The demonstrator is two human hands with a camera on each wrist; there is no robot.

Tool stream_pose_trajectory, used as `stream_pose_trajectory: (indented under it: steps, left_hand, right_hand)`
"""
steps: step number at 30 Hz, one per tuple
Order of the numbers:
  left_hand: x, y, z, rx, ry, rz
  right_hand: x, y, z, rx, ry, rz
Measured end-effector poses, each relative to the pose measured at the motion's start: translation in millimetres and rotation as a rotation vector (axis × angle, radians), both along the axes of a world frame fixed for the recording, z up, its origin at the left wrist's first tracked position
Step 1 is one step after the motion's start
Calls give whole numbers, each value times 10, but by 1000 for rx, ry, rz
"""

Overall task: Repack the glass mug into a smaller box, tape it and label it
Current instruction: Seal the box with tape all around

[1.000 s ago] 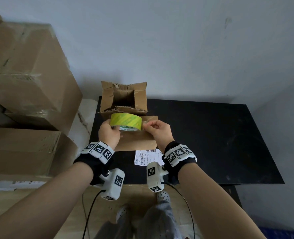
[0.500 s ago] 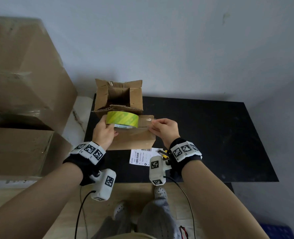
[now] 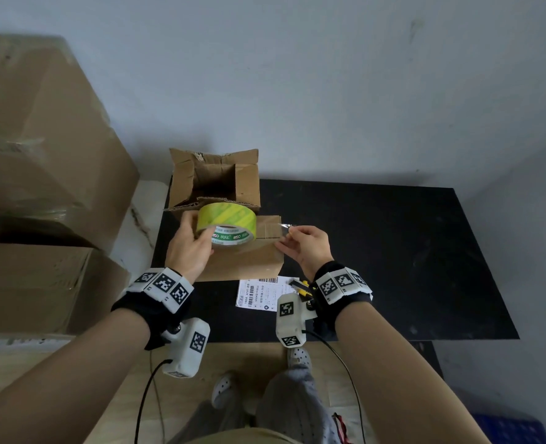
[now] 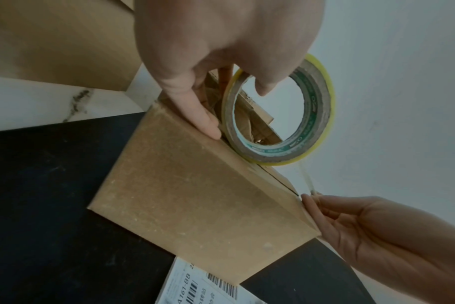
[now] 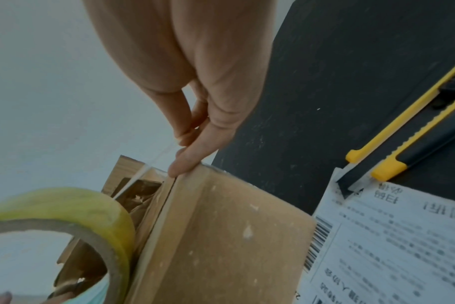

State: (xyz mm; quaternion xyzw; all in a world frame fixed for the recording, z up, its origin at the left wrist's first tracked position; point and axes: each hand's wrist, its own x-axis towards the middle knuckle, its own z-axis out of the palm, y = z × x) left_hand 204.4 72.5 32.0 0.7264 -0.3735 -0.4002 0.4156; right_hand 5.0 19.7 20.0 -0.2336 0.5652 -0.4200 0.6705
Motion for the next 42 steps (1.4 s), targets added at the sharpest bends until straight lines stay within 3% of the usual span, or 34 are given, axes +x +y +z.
stream_pose_trajectory:
  steps: [9,14,20,31,35,40,42]
  left_hand:
    - [92,-48,-110,109,-94,-117]
    - [75,-62,-123,111,-134,-127]
    - [113,-89,-194,122,-145,-128]
    - [161,-98,-244,121,-157,-151]
    - [178,-88,-251,116,-159,-166]
    - [167,-84,-221,106,-154,-182]
    - [159,-89,-207,105,-155,-184]
  right_hand:
    - [15,-38,-47,46,91,-7]
    - [13,-74,-129,27,266,20]
    - [46,-56,-221,56,270,20]
    - [126,-75,-290,0,488,200]
    - [104,-38,-312,82,513,236]
    - [-94,42,-170,-155,428,277]
    - [-120,50,-79,-214,398,410]
